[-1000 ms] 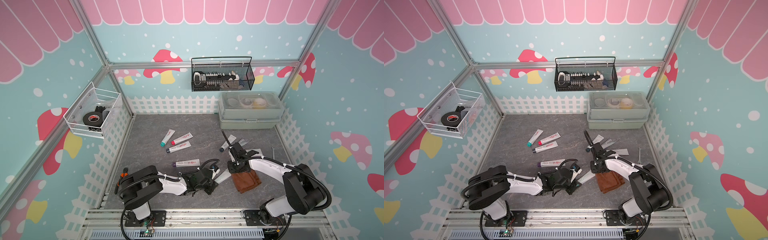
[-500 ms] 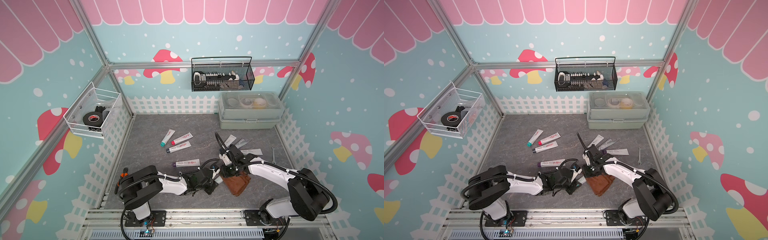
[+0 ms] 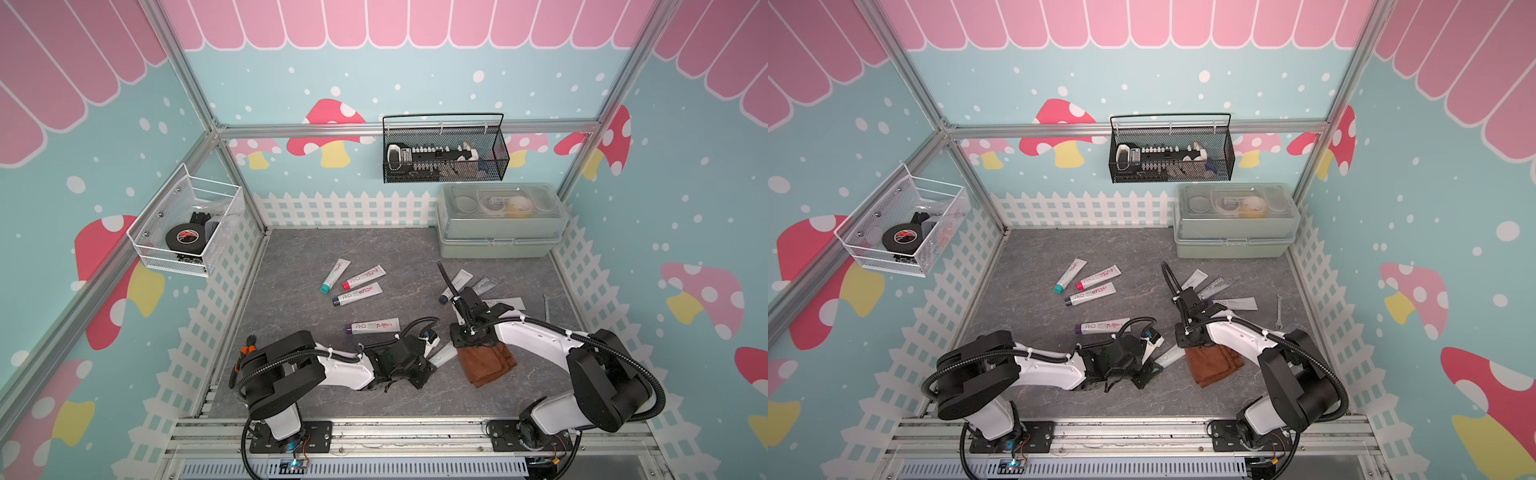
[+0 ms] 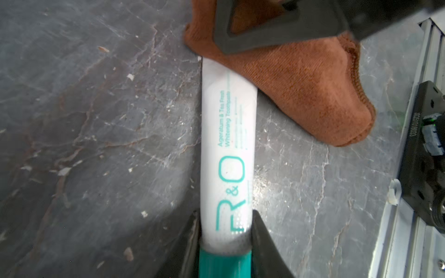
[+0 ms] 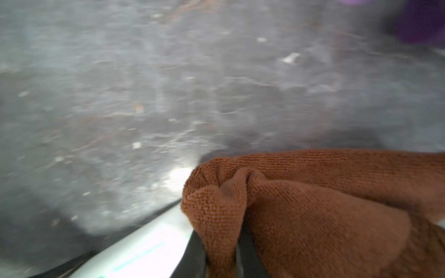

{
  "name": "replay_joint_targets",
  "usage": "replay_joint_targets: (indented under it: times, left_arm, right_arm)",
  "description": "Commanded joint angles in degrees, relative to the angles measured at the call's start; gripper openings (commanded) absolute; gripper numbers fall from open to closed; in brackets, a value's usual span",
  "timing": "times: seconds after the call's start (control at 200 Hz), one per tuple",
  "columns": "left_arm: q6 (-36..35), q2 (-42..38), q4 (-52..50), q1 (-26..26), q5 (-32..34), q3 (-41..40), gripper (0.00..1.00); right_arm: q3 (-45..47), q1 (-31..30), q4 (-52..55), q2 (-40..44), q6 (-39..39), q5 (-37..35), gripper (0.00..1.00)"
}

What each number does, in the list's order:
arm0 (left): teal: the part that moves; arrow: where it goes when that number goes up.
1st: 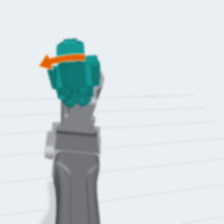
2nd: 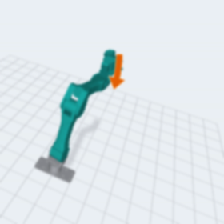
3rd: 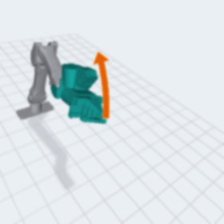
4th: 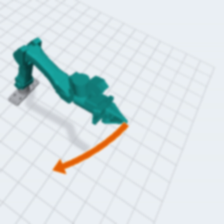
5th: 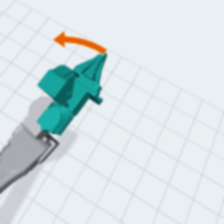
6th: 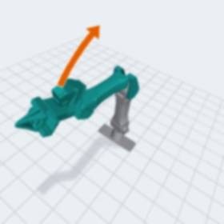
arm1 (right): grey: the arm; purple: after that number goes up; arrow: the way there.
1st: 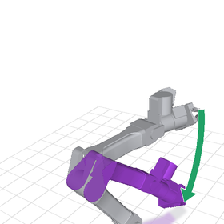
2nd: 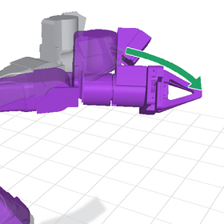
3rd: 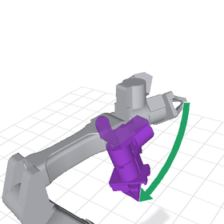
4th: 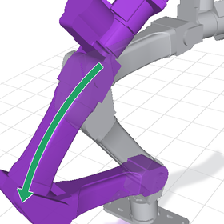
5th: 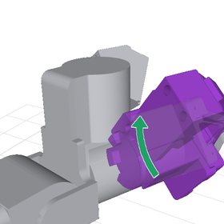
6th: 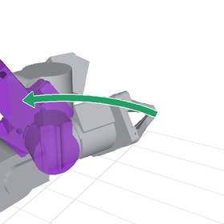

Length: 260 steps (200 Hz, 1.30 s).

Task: Wipe the surface of the toothpaste tube
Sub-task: Wipe the dirt from the toothpaste tube, then place the cleaning item at the center of the board.

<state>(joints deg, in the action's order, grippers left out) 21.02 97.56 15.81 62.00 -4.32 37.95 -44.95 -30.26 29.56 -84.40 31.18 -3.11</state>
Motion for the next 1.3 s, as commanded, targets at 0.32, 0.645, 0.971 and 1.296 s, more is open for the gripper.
replay_joint_targets:
  times: [0.32,0.645,0.971,1.296]
  left_arm:
    - [0.89,0.53,-2.94,-1.1,1.9,-0.95,0.28]
    - [0.88,0.67,-3.32,-1.18,2.11,-0.69,0.28]
    - [1.05,-0.87,-3.51,-1.27,2.56,-1.69,0.28]
    - [0.97,-0.28,-3.16,-1.53,2.3,-1.49,0.28]
  right_arm:
    - [1.86,-2.35,1.92,3.83,-1.31,17.74,0.15]
    - [1.9,-4.86,4.13,2.95,-0.79,16.65,0.15]
    - [2.71,-0.88,6.46,0.14,0.2,-3.5,0.14]
    - [2.69,0.93,3.54,1.28,-1.47,5.01,0.14]
